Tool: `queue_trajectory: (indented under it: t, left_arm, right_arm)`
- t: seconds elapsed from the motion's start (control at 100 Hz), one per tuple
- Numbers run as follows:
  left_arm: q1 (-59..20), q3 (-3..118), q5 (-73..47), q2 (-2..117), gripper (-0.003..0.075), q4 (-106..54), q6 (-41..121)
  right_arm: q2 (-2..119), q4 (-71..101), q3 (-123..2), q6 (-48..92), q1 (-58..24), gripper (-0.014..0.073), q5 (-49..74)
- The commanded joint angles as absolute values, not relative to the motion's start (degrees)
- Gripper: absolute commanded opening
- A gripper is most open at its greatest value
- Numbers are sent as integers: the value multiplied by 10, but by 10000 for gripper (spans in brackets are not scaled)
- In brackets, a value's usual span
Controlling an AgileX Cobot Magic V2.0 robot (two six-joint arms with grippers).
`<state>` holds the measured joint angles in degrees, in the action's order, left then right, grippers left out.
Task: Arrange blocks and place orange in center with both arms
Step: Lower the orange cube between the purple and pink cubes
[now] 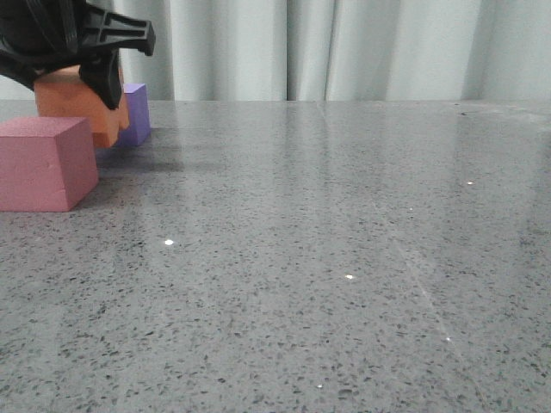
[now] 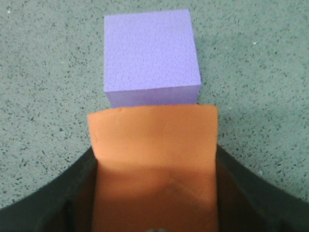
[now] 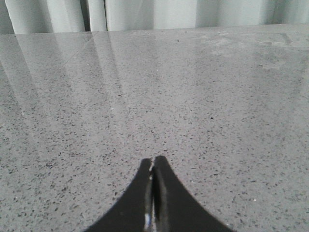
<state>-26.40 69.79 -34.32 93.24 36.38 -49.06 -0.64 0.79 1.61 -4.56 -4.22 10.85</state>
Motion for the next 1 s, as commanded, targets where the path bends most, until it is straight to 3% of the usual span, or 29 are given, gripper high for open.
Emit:
queue_trajectory:
  t: [0.0,0.99]
  left_arm:
    - [-260,713,-321,921,159,375,-494]
    - [-258,715,-370,957,167,398,-495]
  right_arm:
    - [-20,8,8,-46,-38,-60,61]
    - [-20,8,8,-46,-38,-60,61]
